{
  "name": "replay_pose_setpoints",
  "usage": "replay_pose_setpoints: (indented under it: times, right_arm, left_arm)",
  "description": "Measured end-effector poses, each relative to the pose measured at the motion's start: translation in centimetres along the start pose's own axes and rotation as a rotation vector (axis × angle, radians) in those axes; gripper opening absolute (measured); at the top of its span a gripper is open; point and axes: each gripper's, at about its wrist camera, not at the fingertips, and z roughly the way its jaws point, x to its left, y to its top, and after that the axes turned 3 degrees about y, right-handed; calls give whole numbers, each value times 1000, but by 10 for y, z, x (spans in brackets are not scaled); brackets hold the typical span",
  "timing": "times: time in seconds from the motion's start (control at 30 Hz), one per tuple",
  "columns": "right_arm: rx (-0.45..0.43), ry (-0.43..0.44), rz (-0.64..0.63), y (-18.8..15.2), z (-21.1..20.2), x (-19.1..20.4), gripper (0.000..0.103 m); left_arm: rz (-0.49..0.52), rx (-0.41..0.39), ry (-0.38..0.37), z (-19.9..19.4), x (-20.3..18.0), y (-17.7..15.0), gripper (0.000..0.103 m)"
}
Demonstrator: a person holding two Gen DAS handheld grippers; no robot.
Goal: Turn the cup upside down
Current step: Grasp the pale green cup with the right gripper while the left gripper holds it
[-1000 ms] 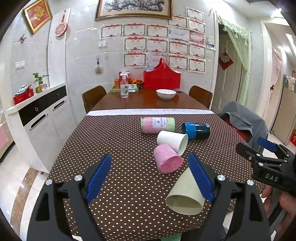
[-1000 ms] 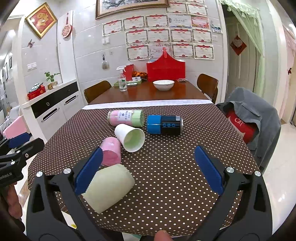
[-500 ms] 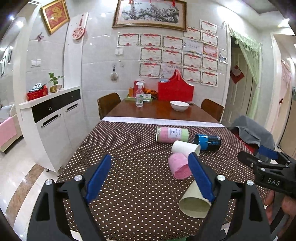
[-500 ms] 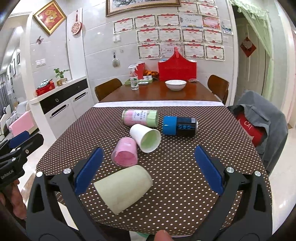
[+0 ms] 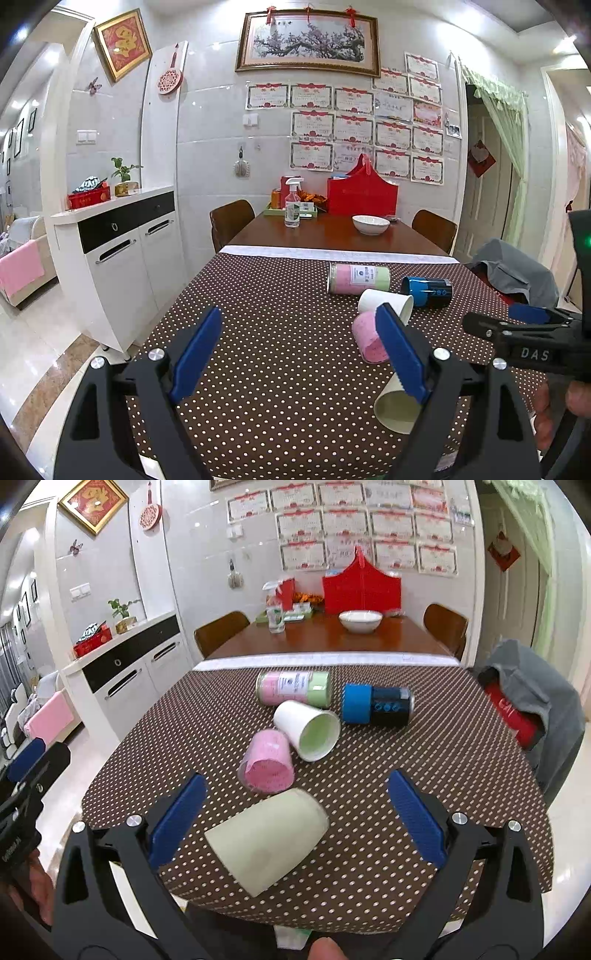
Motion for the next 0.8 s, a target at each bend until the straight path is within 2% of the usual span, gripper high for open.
replay_pose_setpoints:
  times: [0.13, 0.33, 0.57, 0.8]
  right_arm:
    - [56, -9, 42, 2, 12, -3, 97]
    - [235, 69, 180, -2, 47, -12, 97]
    - [368, 69, 332, -7, 75, -25, 97]
    - [494, 49, 430, -15, 99, -30, 97]
  left_arm:
    - [-15, 16, 0, 4, 8, -8, 84]
    - [-36, 45, -5, 11, 15, -19, 84]
    - [-42, 51, -8, 15, 21, -29, 84]
    - [-53, 55, -9, 21, 28, -39, 84]
